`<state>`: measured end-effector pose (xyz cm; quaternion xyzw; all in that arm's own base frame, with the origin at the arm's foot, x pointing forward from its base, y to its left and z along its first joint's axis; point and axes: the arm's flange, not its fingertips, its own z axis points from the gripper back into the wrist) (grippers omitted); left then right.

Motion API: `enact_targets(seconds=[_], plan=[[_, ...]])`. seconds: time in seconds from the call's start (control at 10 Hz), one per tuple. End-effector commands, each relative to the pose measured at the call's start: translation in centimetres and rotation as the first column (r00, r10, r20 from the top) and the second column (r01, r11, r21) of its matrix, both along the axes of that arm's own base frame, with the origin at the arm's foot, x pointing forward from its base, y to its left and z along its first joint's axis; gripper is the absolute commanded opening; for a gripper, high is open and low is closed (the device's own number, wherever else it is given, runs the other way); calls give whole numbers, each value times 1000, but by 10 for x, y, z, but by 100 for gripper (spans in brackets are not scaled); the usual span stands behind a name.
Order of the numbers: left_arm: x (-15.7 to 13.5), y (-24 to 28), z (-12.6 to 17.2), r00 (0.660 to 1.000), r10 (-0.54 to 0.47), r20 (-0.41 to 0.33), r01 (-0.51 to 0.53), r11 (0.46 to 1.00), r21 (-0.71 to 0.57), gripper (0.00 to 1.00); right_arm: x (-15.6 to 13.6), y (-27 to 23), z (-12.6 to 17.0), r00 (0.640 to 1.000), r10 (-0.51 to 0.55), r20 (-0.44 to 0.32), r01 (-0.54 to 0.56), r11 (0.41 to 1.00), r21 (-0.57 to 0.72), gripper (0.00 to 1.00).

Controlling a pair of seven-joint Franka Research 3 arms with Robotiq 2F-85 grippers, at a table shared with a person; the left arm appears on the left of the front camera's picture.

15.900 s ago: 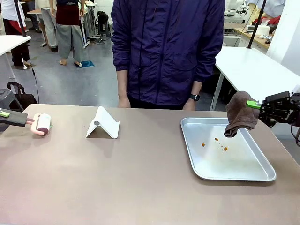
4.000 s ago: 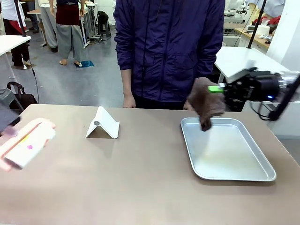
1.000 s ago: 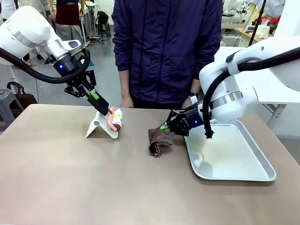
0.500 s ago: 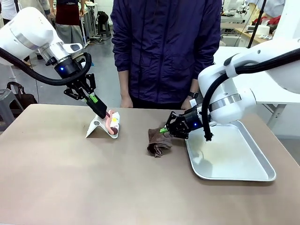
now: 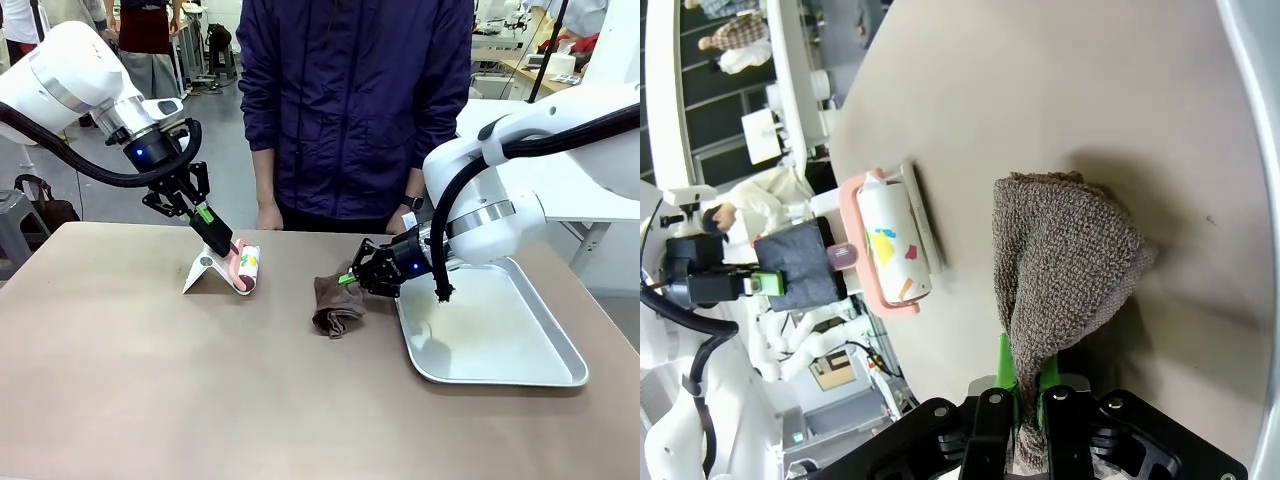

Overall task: Clean the surface of the table.
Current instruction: Return the Lint Roller and towel to their original positions.

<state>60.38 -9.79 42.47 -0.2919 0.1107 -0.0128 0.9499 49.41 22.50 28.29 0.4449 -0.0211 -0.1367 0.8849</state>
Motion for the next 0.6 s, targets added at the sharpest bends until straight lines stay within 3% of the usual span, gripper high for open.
enact_targets(seconds=[0.0,0.2,0.3,0.4,0.5], plan=[[-2,-3,0,1000,25,-3,-25,999,38,22,3,4,0,1000,-1,-16,1,1000,3,8],[-3,-3,-2,1000,21,-10,-21,999,37,26,3,6,0,1000,4,-14,-4,1000,-6,8],[-4,-3,-1,1000,19,-14,-19,999,26,72,3,6,1,1000,2,-11,-3,1000,-7,28],[-5,-2,1,1000,18,-12,-18,1000,25,84,3,6,1,1000,3,-14,-3,1000,-3,66],[-6,-1,3,1000,28,-7,-28,999,25,100,3,6,0,1000,7,-18,-7,1000,2,87]])
